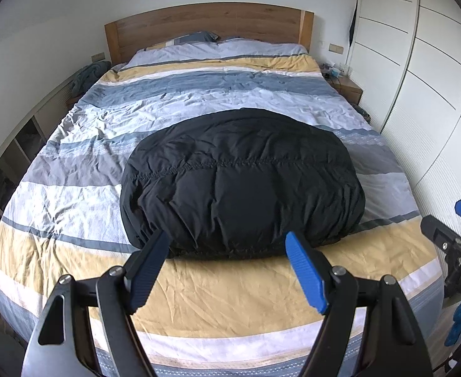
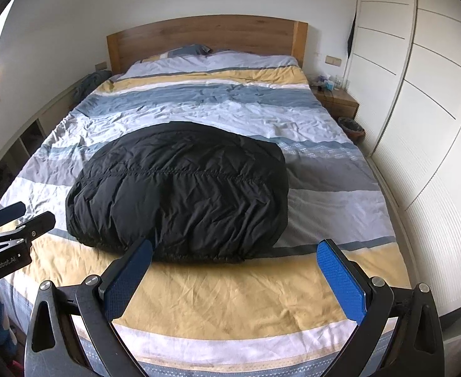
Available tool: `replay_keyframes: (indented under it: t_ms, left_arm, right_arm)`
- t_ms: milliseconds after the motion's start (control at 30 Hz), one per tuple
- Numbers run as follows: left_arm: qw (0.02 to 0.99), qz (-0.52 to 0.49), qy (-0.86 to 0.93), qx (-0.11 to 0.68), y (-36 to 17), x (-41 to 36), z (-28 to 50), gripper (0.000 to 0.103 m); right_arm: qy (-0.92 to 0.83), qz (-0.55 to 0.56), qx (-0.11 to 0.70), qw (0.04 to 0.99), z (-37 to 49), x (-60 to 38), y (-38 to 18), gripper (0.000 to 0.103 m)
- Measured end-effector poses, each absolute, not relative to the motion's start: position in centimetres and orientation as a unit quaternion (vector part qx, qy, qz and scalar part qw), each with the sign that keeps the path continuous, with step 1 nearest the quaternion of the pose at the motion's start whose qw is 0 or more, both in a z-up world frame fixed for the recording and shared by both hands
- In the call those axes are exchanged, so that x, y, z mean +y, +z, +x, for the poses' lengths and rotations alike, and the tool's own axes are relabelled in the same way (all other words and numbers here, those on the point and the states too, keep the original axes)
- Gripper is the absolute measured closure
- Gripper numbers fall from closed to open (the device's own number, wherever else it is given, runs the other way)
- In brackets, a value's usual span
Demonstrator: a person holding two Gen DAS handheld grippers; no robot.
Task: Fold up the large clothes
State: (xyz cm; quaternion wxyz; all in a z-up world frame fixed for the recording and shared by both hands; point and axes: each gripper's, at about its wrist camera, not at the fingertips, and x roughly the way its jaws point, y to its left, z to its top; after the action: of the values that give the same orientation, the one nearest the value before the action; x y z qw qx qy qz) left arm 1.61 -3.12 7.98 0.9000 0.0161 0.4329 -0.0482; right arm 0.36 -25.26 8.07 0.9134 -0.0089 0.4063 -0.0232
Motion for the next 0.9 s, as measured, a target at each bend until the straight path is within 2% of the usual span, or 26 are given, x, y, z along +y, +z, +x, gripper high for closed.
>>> replay_keyframes:
  t_ms: [900]
  left_arm:
    - [0.894,-0.003,-0.028,0.447,6.9,-1.8,1.8,0.027]
  right_arm:
    - [0.001,0.014,0.411,0.912,0.5,-25.4,7.5,0.0]
